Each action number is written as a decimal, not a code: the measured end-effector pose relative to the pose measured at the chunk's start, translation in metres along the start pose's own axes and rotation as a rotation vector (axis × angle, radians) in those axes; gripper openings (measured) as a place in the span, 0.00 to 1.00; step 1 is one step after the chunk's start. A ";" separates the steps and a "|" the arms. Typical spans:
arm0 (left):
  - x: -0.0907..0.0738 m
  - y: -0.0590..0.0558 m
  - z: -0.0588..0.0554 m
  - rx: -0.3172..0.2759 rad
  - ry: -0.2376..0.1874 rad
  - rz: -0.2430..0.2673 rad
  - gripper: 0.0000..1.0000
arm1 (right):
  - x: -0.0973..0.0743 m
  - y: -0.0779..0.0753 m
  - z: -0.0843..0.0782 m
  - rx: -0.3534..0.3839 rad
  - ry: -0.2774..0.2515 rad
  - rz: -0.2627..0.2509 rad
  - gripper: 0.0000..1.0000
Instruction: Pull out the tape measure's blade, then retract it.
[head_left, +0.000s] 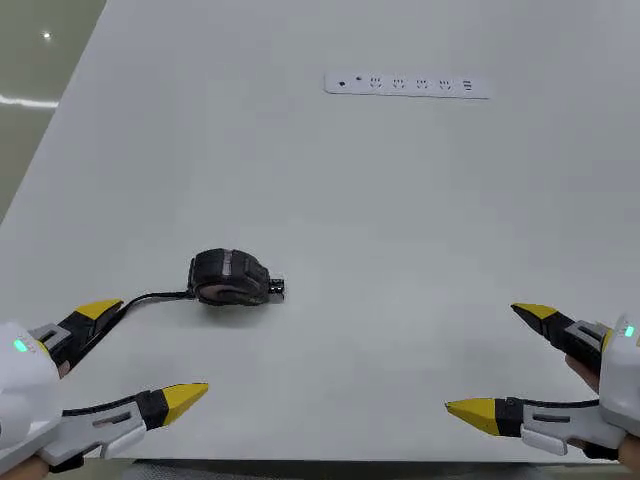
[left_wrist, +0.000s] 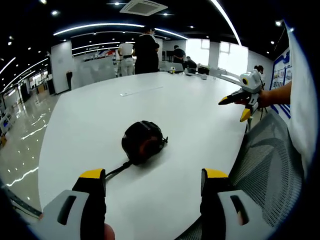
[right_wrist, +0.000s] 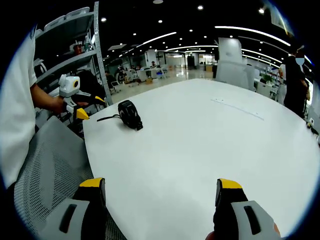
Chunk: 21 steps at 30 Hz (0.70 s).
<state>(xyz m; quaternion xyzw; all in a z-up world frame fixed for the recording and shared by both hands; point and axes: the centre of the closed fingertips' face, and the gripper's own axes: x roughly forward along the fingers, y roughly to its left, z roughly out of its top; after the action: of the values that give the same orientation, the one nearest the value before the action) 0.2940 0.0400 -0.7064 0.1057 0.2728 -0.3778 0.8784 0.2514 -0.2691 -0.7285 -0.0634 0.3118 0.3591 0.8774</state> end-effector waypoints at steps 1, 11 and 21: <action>0.000 -0.001 0.000 0.001 0.001 -0.005 0.76 | 0.000 0.000 0.000 0.000 0.002 -0.001 0.90; 0.000 -0.001 0.002 -0.002 -0.005 -0.010 0.78 | 0.000 0.000 -0.001 0.001 0.002 -0.001 0.90; 0.001 -0.003 0.001 -0.008 -0.002 -0.020 0.82 | 0.000 0.001 -0.002 0.000 0.004 0.003 0.90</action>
<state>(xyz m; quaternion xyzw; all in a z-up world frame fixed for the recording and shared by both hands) 0.2926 0.0364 -0.7065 0.0991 0.2743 -0.3854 0.8755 0.2497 -0.2690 -0.7302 -0.0638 0.3135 0.3602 0.8763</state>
